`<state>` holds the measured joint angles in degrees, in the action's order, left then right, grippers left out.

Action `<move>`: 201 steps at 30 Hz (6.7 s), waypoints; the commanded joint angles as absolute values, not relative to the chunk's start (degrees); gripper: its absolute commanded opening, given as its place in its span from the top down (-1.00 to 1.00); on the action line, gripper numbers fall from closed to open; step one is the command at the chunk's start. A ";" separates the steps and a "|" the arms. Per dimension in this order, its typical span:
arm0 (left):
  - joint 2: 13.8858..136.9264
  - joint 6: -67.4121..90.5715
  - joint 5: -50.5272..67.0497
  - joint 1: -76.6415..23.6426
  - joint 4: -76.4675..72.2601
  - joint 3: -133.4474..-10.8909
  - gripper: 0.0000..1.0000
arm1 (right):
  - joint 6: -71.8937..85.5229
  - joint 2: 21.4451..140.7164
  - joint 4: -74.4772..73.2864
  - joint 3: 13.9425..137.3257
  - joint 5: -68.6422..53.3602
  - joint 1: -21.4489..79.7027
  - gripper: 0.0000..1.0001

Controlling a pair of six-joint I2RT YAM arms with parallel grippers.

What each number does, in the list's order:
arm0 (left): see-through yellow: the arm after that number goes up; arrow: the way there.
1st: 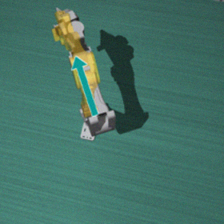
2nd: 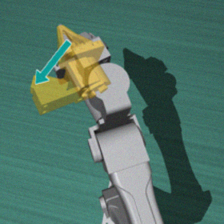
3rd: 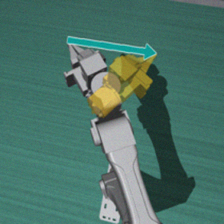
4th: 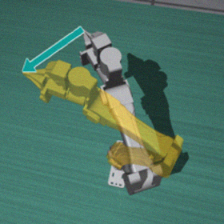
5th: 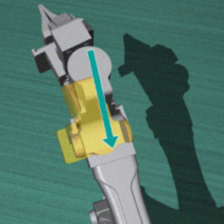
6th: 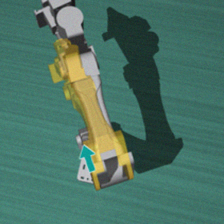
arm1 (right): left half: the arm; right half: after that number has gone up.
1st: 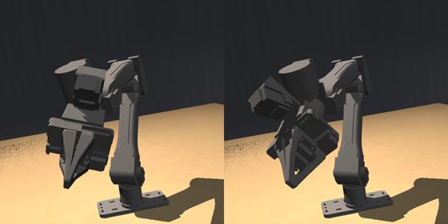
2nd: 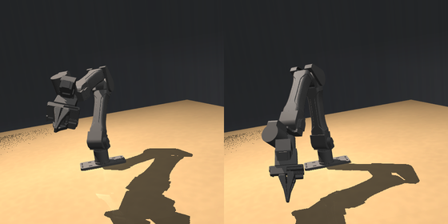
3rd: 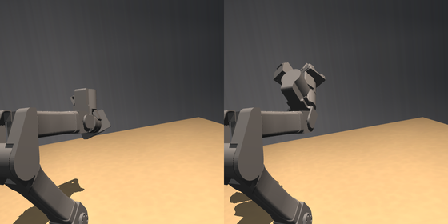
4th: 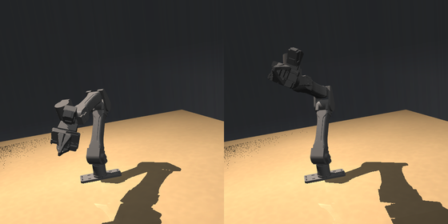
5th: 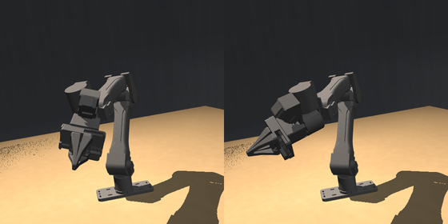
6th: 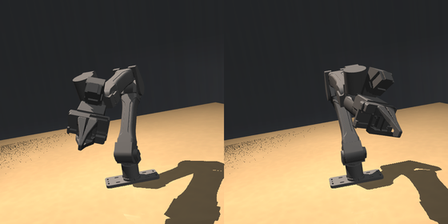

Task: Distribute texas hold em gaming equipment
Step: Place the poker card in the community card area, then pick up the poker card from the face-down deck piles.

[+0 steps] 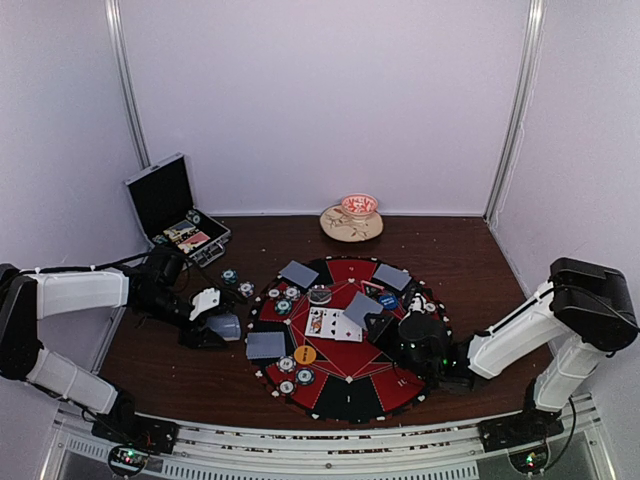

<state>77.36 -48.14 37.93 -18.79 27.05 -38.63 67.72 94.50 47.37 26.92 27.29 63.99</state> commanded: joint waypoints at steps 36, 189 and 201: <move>76.73 -48.84 39.13 -18.71 26.06 -38.67 -0.05 | 80.76 104.22 48.36 29.18 35.54 62.05 0.77; 76.98 -51.50 39.90 -20.21 28.13 -38.14 -0.05 | 49.92 123.14 23.47 82.00 -14.83 64.28 0.28; 77.17 -51.50 39.92 -20.21 28.13 -38.23 -0.05 | 47.10 124.23 20.57 85.39 -17.51 64.36 0.29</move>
<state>76.58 -50.70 38.37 -19.94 28.36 -38.24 49.19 124.90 22.20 82.63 -16.14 64.51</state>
